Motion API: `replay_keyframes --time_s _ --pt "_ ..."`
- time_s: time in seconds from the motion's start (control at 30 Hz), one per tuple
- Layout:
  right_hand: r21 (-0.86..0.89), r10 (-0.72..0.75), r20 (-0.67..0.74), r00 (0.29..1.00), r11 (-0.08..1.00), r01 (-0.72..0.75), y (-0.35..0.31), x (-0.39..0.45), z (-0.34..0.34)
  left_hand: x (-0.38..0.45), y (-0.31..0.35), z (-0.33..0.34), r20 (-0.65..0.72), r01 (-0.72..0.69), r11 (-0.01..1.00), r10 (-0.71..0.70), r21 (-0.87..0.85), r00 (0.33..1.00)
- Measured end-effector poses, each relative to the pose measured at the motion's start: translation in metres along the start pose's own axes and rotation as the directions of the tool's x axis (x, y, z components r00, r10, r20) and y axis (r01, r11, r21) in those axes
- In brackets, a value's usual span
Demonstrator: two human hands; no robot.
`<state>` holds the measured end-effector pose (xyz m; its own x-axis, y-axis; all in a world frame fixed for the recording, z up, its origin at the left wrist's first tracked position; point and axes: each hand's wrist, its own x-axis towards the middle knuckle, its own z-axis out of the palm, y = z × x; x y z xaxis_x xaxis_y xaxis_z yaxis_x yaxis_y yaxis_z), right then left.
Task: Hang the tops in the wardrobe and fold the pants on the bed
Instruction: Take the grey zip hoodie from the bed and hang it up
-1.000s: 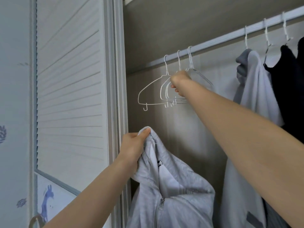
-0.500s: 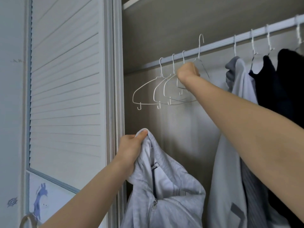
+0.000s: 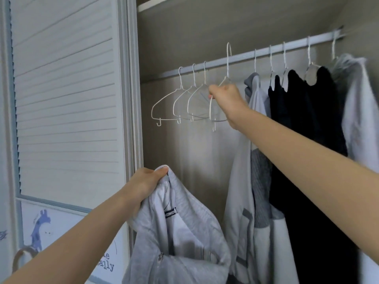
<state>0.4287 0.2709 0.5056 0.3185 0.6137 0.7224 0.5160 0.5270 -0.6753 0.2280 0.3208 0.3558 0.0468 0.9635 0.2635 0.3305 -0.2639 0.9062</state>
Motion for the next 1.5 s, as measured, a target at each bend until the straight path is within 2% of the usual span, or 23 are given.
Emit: replay_keyframes --time_s 0.2,0.3,0.4,0.5,0.63,0.7,0.83,0.93,1.07,1.17,1.23,1.3,1.37,1.43,1.47,1.5 --pt "0.127 0.208 0.147 0.967 0.966 -0.227 0.001 -0.074 -0.015 -0.025 -0.018 0.0 -0.014 0.061 0.997 -0.061 -0.054 0.998" --pt "0.164 0.389 0.289 0.875 0.88 -0.445 0.011 -0.111 -0.033 -0.03 -0.027 0.0 -0.039 0.033 0.997 -0.036 -0.064 0.999" --pt "0.27 0.45 0.4 0.798 0.774 -0.572 0.018 -0.145 -0.061 -0.029 -0.039 -0.003 -0.088 -0.02 1.0 0.021 0.009 0.996" --pt "0.271 0.418 0.528 0.739 0.742 -0.613 0.02 -0.175 -0.098 -0.027 -0.053 0.0 -0.124 -0.034 0.996 0.044 0.085 0.991" --pt "0.208 0.353 0.707 0.613 0.725 -0.657 0.02 -0.2 -0.14 -0.027 -0.063 0.009 -0.099 -0.055 0.977 0.077 0.204 0.992" --pt "0.208 0.33 0.725 0.605 0.732 -0.649 0.019 -0.207 -0.158 -0.03 -0.066 0.015 -0.078 -0.06 0.954 0.086 0.292 0.993" --pt "0.185 0.358 0.724 0.589 0.722 -0.666 0.018 -0.21 -0.19 -0.029 -0.08 0.027 -0.158 -0.098 0.881 0.191 0.462 0.969" --pt "0.122 0.383 0.744 0.548 0.729 -0.674 0.026 -0.213 -0.196 -0.029 -0.082 0.033 -0.127 -0.178 0.888 0.253 0.425 0.959" --pt "0.112 0.396 0.763 0.512 0.698 -0.707 0.054 -0.224 -0.184 -0.044 -0.067 0.046 0.035 -0.342 0.897 0.346 0.281 0.937" --pt "0.157 0.395 0.766 0.507 0.651 -0.743 0.079 -0.237 -0.169 -0.06 -0.045 0.06 0.111 -0.439 0.885 0.426 0.154 0.898" --pt "0.21 0.377 0.757 0.534 0.634 -0.745 0.097 -0.25 -0.155 -0.071 -0.026 0.071 0.112 -0.469 0.876 0.458 0.108 0.882" --pt "0.281 0.333 0.734 0.592 0.645 -0.711 0.114 -0.265 -0.143 -0.078 -0.011 0.078 0.062 -0.46 0.888 0.457 0.031 0.887" --pt "0.384 0.286 0.684 0.671 0.641 -0.664 0.127 -0.277 -0.138 -0.085 0.0 0.079 0.018 -0.388 0.913 0.393 -0.129 0.919" --pt "0.481 0.222 0.653 0.724 0.617 -0.623 0.135 -0.282 -0.14 -0.096 0.017 0.076 0.077 -0.306 0.915 0.337 -0.264 0.939" --pt "0.531 0.182 0.642 0.745 0.596 -0.603 0.137 -0.283 -0.143 -0.101 0.025 0.075 0.116 -0.318 0.909 0.358 -0.27 0.926" --pt "0.576 0.137 0.635 0.76 0.573 -0.584 0.138 -0.283 -0.147 -0.106 0.033 0.071 0.142 -0.394 0.892 0.429 -0.221 0.892"
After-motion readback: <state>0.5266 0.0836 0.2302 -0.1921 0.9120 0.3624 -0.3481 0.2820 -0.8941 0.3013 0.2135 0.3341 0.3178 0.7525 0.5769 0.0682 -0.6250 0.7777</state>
